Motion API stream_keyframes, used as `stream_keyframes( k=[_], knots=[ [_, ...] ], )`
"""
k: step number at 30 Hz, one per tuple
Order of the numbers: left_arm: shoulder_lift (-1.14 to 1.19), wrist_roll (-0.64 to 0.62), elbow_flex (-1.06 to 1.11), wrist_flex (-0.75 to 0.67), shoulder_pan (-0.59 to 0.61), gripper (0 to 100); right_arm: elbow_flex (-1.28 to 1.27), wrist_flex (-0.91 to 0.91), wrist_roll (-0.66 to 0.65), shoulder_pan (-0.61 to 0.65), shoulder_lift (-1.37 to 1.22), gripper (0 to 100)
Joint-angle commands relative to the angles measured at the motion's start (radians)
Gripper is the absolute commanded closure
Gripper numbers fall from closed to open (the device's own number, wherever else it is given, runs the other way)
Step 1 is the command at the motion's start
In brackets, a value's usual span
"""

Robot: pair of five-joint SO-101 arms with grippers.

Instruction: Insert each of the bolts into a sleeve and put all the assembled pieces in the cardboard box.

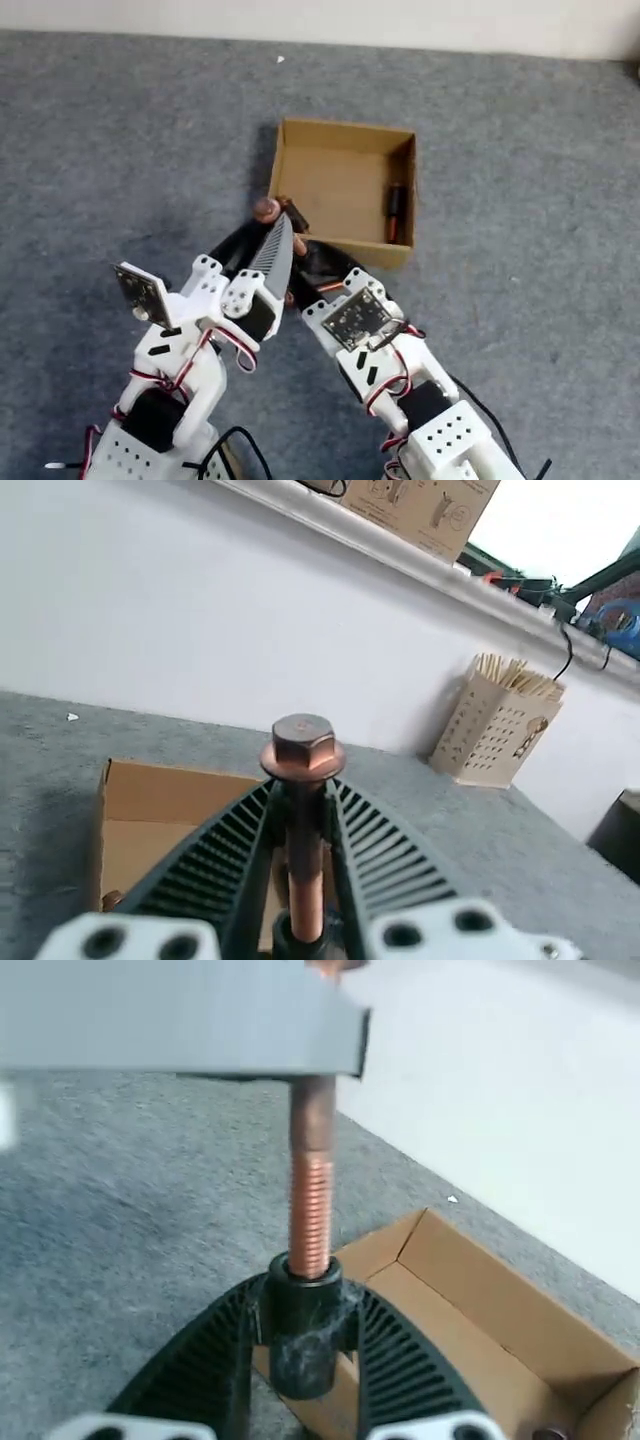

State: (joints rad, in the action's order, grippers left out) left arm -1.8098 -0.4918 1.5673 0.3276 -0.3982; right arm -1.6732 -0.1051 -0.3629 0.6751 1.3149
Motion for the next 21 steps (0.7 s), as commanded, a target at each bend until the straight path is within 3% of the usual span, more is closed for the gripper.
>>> stream_keyframes(
  k=[1,11,21],
  knots=[
    [-0.012,0.041,-0.005,0.026,-0.019,99,-0.073,-0.038,-0.003,-0.019,0.021,99.3],
    [-0.012,0.048,0.028,0.109,-0.019,99,-0.079,-0.031,-0.011,-0.019,0.021,99.3],
    [-0.012,0.301,0.099,0.195,-0.165,97,-0.081,-0.030,-0.006,-0.077,0.021,99.3]
  ],
)
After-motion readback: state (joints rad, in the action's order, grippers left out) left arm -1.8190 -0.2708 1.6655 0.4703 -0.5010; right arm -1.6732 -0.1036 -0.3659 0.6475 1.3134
